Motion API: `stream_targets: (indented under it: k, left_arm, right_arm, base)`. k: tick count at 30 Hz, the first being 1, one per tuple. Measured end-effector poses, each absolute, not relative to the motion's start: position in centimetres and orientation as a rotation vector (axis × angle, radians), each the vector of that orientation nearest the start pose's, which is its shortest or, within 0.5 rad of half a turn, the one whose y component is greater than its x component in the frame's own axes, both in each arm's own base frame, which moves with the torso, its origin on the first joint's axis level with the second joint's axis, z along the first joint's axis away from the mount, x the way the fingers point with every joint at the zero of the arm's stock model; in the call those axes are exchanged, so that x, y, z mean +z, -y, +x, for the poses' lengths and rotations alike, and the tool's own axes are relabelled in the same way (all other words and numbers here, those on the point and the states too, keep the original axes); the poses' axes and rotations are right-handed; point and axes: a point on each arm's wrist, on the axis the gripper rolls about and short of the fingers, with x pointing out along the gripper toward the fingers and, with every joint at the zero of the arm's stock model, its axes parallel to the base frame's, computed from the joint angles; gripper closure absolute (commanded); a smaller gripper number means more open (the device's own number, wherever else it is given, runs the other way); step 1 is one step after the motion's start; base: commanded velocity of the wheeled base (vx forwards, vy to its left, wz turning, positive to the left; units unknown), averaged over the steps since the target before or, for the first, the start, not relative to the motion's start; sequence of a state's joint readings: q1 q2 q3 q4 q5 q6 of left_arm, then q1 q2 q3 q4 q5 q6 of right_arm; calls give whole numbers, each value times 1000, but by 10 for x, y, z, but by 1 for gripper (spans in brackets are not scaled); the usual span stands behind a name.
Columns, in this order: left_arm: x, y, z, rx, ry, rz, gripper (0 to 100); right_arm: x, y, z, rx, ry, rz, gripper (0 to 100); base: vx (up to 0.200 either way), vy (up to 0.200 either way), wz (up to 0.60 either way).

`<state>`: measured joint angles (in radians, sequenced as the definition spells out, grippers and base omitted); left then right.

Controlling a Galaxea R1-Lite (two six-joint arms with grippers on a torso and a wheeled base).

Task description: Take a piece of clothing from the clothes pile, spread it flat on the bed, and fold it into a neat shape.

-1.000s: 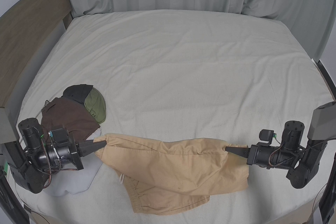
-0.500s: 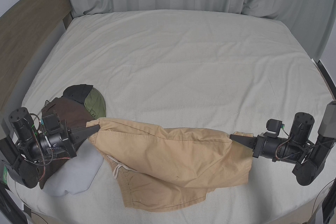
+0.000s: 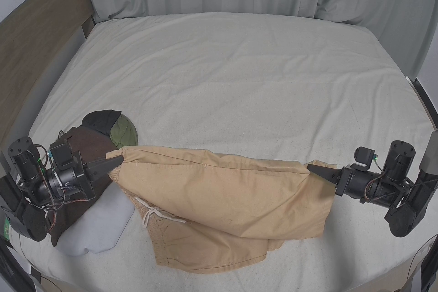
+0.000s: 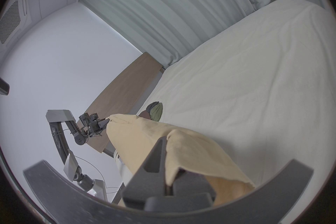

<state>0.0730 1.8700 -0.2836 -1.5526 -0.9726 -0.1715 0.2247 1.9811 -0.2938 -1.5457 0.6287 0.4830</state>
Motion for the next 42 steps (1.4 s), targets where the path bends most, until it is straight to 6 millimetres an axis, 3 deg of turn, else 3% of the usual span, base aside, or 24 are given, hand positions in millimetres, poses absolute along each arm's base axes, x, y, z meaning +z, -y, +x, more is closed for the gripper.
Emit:
stream_targets:
  k: [25,42]
  left_arm:
    - [108,-8,258,-865,-98,-175,100]
    - [111,-11,261,-855,-90,-185,100]
  right_arm:
    - [84,-62,269,765,-305,483,100]
    - [105,-60,268,777,-236,499,100]
  base:
    - [0,0,0]
    - [0,0,0]
